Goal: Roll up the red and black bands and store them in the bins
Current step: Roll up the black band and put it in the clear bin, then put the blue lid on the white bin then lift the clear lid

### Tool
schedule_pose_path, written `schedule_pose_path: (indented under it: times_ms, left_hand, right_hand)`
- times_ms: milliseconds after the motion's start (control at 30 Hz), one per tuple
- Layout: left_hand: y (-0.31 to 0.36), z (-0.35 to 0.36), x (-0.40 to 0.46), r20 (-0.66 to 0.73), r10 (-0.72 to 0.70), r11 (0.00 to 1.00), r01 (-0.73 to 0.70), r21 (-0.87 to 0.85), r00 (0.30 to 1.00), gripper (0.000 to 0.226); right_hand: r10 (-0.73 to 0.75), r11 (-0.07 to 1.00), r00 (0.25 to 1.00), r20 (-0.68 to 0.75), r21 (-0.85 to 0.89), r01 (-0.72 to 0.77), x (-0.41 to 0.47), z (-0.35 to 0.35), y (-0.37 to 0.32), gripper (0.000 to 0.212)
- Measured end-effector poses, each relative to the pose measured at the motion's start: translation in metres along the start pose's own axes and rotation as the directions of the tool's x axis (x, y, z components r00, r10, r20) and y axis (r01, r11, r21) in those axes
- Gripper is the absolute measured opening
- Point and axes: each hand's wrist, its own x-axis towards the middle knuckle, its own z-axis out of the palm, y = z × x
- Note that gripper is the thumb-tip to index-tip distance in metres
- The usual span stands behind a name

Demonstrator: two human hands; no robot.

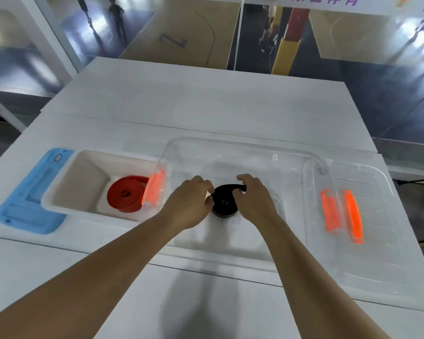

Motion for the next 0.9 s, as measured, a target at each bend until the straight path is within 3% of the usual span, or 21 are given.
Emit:
schedule_pose_path:
  times_ms: [167,367,633,900]
  left_hand:
    - [-0.005,-0.024,-0.057,-0.227,0.112,0.993,-0.099,0.067,0.967,0.026]
    - [-0.03,-0.051,-0.142,-0.424,0.109,0.992,-0.074,0.098,0.899,0.023]
    - [-0.134,-0.045,-0.238,-0.423,-0.054,0.996,0.078,0.04,0.904,0.025]
    - [-0.27,-0.036,-0.255,-0.311,-0.207,0.975,0.223,0.018,0.928,0.024]
  right_hand:
    - [-0.114,0.986,0.989,-0.092,0.108,0.124,-0.048,-0.001,-0.018,0.04]
    - [-0.241,0.936,0.955,-0.172,0.218,0.275,-0.117,0.012,-0.065,0.036]
    - [-0.385,0.882,0.901,-0.199,0.21,0.423,-0.19,0.072,-0.139,0.034]
    - [-0.351,0.92,0.936,0.027,0.196,0.34,-0.211,0.186,-0.197,0.033]
